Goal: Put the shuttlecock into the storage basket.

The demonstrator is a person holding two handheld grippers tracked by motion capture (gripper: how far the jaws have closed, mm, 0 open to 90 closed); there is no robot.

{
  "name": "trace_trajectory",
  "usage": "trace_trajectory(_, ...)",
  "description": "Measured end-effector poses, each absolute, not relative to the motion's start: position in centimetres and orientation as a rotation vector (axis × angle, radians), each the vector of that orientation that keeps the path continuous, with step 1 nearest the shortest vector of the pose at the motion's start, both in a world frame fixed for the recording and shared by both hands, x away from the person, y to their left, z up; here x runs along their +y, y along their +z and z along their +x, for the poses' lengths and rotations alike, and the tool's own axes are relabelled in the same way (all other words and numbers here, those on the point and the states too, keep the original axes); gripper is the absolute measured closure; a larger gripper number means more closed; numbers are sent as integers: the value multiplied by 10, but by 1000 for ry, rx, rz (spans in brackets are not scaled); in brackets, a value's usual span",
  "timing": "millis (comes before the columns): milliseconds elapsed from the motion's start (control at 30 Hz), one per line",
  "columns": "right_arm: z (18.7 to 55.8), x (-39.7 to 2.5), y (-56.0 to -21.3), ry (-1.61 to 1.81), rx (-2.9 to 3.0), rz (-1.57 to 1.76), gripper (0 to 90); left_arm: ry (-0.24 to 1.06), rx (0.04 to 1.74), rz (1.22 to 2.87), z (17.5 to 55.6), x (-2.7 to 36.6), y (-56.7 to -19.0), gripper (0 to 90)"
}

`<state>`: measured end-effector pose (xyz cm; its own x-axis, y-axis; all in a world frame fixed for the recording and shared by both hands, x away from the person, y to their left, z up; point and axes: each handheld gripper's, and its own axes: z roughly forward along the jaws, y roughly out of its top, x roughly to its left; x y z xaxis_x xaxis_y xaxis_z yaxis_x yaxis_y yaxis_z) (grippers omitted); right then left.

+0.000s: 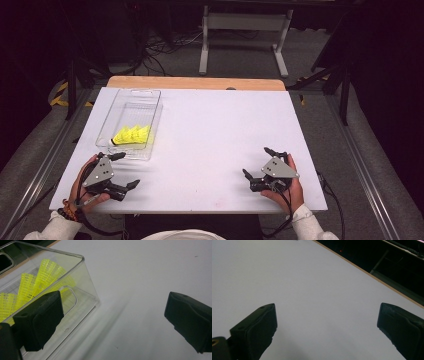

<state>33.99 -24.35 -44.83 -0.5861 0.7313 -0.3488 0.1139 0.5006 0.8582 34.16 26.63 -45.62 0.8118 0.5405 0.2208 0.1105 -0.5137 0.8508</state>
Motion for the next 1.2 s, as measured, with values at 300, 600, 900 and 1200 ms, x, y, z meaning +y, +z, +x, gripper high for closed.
trace_trajectory(300,342,-241,-447,1090,2019,674,37,604,477,2066,339,268,-455,30)
trace_trajectory(600,341,-241,-445,1076,2002,682,37,604,468,2069,337,268,-456,30)
trace_trajectory(900,342,-239,-445,1062,2005,684,37,596,468,2070,337,269,-456,30)
trace_trajectory(1200,343,-240,-446,1063,2007,686,37,586,474,2071,338,268,-457,30)
